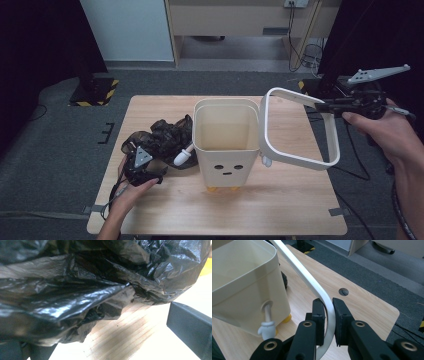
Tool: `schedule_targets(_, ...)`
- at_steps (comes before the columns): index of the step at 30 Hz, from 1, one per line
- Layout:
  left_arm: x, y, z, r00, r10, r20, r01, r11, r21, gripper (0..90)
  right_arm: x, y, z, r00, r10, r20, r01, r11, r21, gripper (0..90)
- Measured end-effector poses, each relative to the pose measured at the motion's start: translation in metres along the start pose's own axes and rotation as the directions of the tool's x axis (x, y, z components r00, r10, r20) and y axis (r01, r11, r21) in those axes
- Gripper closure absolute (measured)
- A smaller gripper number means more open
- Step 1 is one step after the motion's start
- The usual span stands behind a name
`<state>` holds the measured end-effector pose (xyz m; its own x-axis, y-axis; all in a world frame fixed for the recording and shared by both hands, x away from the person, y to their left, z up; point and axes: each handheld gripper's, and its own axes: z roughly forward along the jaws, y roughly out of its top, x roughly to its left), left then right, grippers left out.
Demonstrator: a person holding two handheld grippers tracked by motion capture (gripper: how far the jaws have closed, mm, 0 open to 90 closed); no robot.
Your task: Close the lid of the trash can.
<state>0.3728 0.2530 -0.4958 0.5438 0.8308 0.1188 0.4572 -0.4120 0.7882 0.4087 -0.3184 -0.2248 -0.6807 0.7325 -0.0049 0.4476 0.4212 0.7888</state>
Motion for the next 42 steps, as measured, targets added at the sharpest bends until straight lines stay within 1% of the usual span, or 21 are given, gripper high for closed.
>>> schedule_targets(3,0.001,0.0,0.0,1.0,-0.004,-0.002,0.004,1.0,-0.001,3.2,0.004,0.006,0.007,1.0,-0.007,-0.007,0.007,1.0,0.011,81.2)
schedule_targets(6,0.0,-0.001,0.0,1.0,0.004,0.0,-0.004,1.0,0.006,3.3,0.008,0.012,0.013,0.9997,-0.013,-0.019,0.014,1.0,0.006,81.2)
schedule_targets(13,-0.002,0.001,0.0,1.0,0.008,0.004,-0.008,1.0,-0.002,3.3,0.017,0.025,0.025,0.9987,-0.031,-0.039,0.031,1.0,-0.001,81.1)
schedule_targets(18,-0.001,0.0,0.0,1.0,0.008,0.003,-0.008,1.0,-0.001,3.3,0.024,0.034,0.034,0.9977,-0.047,-0.049,0.047,0.999,0.015,81.2)
schedule_targets(22,-0.002,0.003,-0.002,0.9999,0.009,-0.007,-0.009,0.9996,-0.026,3.9,0.028,0.042,0.042,0.9971,-0.054,-0.053,0.056,0.998,0.025,81.2)
schedule_targets(23,-0.002,0.003,-0.002,0.9999,0.009,-0.009,-0.009,0.9995,-0.029,4.0,0.03,0.044,0.044,0.997,-0.054,-0.055,0.056,0.998,0.035,81.2)
schedule_targets(27,-0.002,0.002,-0.002,0.9999,0.009,-0.009,-0.009,0.9996,-0.026,4.0,0.034,0.051,0.055,0.9954,-0.068,-0.067,0.071,0.997,0.038,81.2)
schedule_targets(30,-0.002,0.003,-0.003,0.9999,0.007,-0.014,-0.007,0.9994,-0.035,4.1,0.039,0.057,0.061,0.9946,-0.075,-0.071,0.079,0.996,0.05,81.2)
schedule_targets(34,-0.003,0.003,-0.001,0.9997,0.02,-0.01,-0.02,0.9995,-0.025,4.1,0.047,0.06,0.067,0.9923,-0.099,-0.074,0.104,0.993,0.06,81.2)
schedule_targets(37,-0.004,0.003,-0.002,0.9996,0.025,-0.01,-0.025,0.9993,-0.027,4.2,0.049,0.063,0.071,0.9924,-0.097,-0.076,0.102,0.992,0.069,81.2)
schedule_targets(38,-0.004,0.004,-0.002,0.9997,0.024,-0.009,-0.024,0.9993,-0.03,4.2,0.05,0.064,0.072,0.9923,-0.096,-0.078,0.101,0.993,0.064,81.2)
schedule_targets(42,-0.004,0.004,-0.002,0.9997,0.023,-0.01,-0.023,0.9993,-0.029,4.2,0.055,0.069,0.077,0.9913,-0.107,-0.075,0.113,0.99,0.08,81.2)
